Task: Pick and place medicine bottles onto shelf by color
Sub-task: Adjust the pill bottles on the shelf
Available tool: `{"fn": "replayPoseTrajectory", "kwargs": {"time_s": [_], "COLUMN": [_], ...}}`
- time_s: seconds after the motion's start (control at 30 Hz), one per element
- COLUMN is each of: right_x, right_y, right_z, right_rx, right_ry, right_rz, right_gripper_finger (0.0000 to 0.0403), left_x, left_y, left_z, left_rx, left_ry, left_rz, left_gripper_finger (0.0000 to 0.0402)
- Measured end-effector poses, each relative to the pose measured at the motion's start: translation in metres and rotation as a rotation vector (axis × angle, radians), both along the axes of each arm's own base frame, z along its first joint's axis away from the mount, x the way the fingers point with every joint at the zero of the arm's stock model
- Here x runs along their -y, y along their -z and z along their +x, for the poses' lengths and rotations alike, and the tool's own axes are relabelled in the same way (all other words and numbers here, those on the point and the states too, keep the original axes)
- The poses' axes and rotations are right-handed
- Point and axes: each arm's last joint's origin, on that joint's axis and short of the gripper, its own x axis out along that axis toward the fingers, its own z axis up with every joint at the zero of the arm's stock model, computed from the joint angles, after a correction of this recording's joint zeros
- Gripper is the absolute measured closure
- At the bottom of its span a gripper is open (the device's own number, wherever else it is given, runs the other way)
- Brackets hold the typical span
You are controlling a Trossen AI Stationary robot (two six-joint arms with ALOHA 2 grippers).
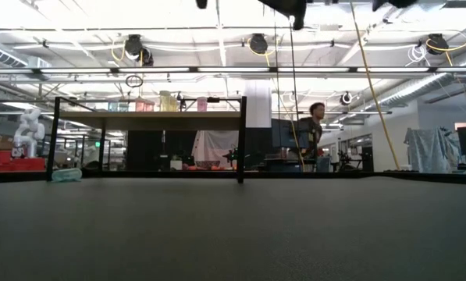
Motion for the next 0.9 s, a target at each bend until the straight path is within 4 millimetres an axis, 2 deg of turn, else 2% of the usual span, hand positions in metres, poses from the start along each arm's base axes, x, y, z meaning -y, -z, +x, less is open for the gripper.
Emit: {"fn": "replayPoseTrajectory", "kwargs": {"time_s": [0.2,0.37,0.9], "right_x": [0.002,0.006,0.008], "right_y": [-0.012,-0.015,-0.013], "right_z": [0.008,0.015,0.018], "right_rx": [-0.022,-0.021,-0.054], "right_ry": [-0.098,-0.157,-0.172], "right_rz": [-0.015,0.006,0.023], "right_gripper_finger": [0.01,0.0126,0.0302], "left_x": [0.011,0.016,0.017], "left_y": [0.003,0.006,0.007], "left_z": [0.011,0.015,0.016], "left_rx": [0.024,0.015,0.002], "left_ry": [-0.003,-0.002,-0.01], "left_rz": [0.016,0.031,0.017], "left_gripper_finger": [0.0293,0.0293,0.0292]}}
